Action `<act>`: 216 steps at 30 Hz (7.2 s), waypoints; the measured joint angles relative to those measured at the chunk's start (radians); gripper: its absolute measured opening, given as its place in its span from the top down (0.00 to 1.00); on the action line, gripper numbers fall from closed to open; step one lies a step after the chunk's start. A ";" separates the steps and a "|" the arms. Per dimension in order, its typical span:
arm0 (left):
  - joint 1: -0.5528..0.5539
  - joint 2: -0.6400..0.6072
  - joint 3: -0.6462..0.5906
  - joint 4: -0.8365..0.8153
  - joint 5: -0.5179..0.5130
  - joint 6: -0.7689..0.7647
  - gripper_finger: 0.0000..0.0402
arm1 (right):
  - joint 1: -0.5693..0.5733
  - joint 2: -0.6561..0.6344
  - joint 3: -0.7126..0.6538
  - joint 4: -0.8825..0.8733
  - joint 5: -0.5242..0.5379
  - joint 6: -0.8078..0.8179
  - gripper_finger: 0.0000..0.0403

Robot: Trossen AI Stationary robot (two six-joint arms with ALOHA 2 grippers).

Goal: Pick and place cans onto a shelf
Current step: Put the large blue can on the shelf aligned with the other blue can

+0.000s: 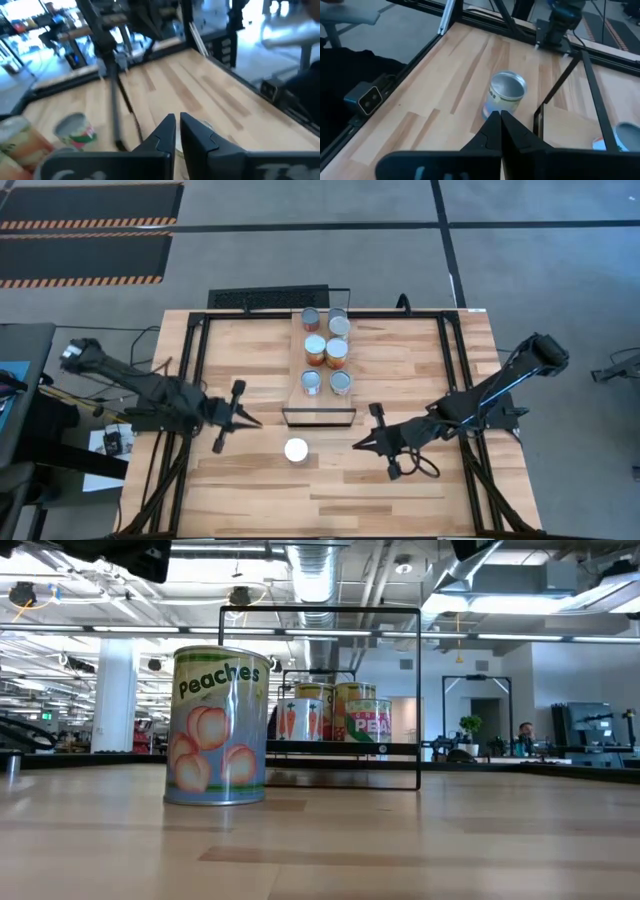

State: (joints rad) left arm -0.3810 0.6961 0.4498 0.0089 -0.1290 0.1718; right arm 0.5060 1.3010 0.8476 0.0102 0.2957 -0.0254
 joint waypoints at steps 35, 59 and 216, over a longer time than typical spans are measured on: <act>-0.181 0.841 0.417 -0.234 -0.268 0.036 0.86 | 0.005 0.029 -0.001 -0.004 0.021 0.029 0.97; -0.077 0.524 0.874 -0.823 -0.647 -0.054 1.00 | 0.005 0.029 -0.001 -0.005 0.022 0.025 0.97; 0.974 0.778 0.110 0.544 0.181 -0.058 1.00 | 0.010 0.029 0.000 0.006 0.020 -0.001 0.97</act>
State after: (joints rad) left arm 0.5926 1.4742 0.5593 0.5529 0.0518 0.1136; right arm 0.5157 1.3296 0.8474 0.0162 0.3157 -0.0266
